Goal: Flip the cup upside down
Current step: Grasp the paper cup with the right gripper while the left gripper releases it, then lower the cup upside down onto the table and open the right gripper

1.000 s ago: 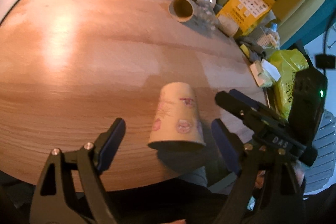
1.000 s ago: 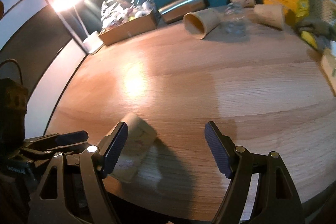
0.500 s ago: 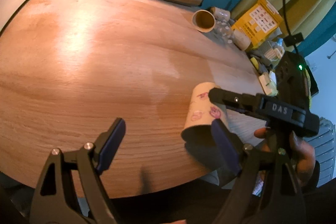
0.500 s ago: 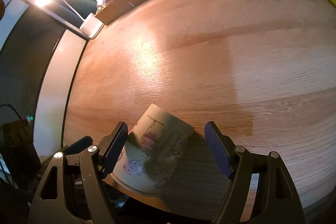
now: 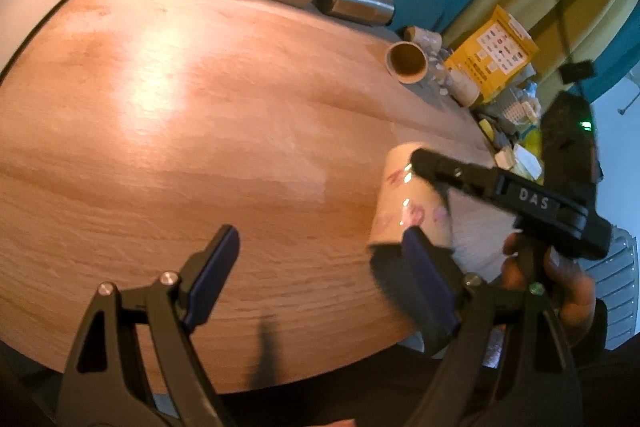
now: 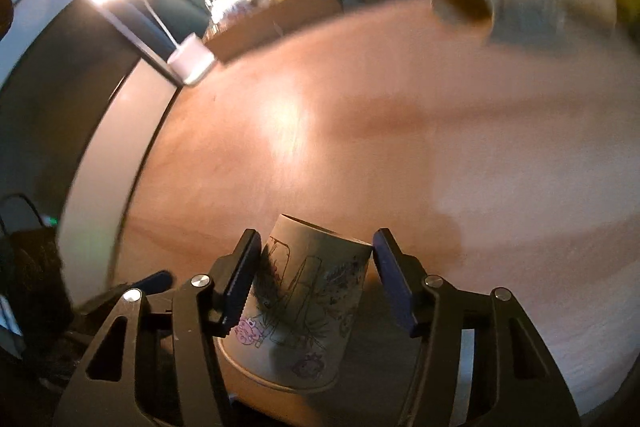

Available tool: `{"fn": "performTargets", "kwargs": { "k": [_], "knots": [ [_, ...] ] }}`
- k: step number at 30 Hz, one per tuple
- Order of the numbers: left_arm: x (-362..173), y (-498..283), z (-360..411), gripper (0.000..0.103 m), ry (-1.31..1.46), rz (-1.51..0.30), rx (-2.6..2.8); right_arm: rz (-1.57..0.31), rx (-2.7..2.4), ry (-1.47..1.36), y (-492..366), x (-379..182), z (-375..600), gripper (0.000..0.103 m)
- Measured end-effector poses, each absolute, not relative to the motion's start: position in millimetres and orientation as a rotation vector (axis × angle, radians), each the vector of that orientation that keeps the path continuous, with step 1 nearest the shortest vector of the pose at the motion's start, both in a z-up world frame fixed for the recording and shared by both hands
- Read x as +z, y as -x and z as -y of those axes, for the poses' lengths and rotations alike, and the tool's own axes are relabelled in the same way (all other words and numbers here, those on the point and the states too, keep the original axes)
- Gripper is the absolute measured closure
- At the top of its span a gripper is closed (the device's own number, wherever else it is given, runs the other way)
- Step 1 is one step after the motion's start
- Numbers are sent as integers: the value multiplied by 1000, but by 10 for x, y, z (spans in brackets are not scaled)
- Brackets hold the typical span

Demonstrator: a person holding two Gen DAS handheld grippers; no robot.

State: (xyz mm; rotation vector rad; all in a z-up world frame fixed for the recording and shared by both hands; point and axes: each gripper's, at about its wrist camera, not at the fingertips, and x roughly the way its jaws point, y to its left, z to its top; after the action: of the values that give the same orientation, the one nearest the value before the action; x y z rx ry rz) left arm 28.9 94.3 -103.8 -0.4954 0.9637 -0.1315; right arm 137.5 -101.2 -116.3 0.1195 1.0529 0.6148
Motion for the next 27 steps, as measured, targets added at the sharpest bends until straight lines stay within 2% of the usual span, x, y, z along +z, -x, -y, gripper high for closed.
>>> {"fn": "performTargets", "kwargs": {
  "k": [6,15,27],
  "knots": [
    [-1094,-268,-951,18,479,-916,-140,-661,488,170,-1008,-945,1033,42],
    [-1219,-164,-876,18,423,-866,-103,-364,378,403,-391,-1261,1161,42],
    [-1238,13,-746,18,368,-801,-88,-275,338,399,2,-1473,1269,42]
  ]
}}
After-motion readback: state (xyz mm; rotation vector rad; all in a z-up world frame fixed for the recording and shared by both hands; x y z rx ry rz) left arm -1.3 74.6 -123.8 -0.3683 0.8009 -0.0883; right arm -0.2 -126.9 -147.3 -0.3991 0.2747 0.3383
